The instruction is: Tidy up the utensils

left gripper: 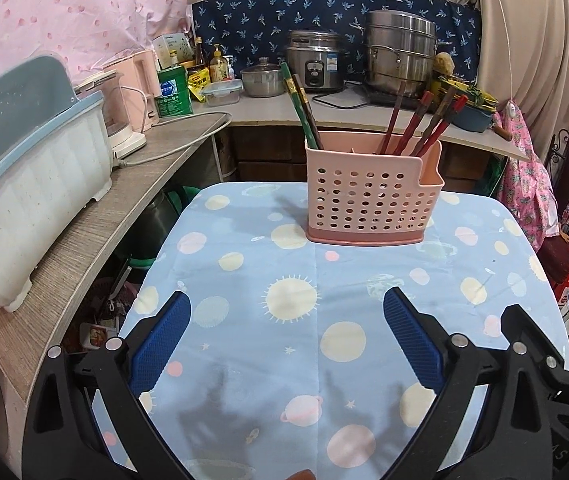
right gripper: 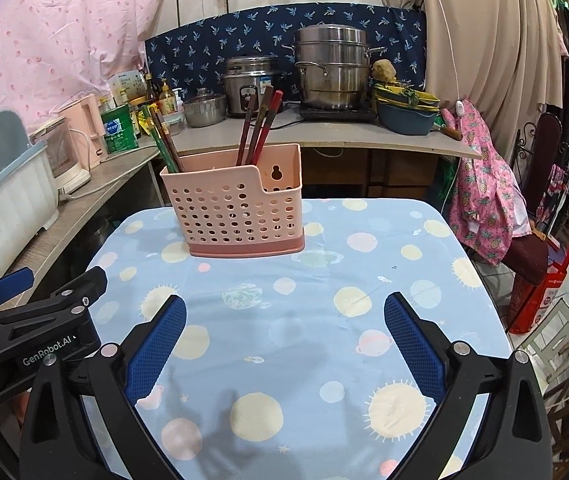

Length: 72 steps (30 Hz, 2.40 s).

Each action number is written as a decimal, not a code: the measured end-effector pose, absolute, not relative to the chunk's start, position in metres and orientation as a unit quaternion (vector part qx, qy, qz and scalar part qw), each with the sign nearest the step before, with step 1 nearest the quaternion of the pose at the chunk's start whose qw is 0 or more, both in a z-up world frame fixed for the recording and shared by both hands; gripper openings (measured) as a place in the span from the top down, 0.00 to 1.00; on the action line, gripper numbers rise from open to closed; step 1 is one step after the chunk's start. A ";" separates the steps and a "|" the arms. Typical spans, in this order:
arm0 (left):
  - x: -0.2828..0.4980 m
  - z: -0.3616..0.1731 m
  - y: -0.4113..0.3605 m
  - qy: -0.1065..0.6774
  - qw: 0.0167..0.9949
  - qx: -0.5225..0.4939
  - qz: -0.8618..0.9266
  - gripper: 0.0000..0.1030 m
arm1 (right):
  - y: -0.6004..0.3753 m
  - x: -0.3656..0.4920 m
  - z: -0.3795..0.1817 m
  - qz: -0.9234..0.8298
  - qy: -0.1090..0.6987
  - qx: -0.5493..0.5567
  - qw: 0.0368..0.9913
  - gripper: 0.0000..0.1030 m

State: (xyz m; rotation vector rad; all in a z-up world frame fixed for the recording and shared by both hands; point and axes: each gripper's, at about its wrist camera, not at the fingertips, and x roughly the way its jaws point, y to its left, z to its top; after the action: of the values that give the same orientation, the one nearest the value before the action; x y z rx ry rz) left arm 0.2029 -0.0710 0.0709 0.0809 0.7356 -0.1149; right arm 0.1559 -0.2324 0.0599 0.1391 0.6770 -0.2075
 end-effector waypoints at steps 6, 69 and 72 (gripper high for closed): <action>0.212 0.066 -0.070 0.365 0.929 0.036 -0.050 0.10 | -0.231 0.164 0.054 -0.100 0.338 0.066 0.934 0.07; 0.229 0.053 -0.075 0.376 0.924 0.048 -0.042 0.10 | -0.237 0.180 0.038 -0.105 0.355 0.068 0.926 0.07; 0.229 0.052 -0.075 0.377 0.924 0.048 -0.042 0.10 | -0.239 0.181 0.037 -0.105 0.355 0.067 0.926 0.07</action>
State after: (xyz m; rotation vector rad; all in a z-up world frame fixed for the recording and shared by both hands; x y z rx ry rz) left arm 0.2290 -0.0747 0.0522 0.0977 0.7733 -0.0857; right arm 0.1807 -0.2390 0.0372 0.1383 0.7284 -0.2156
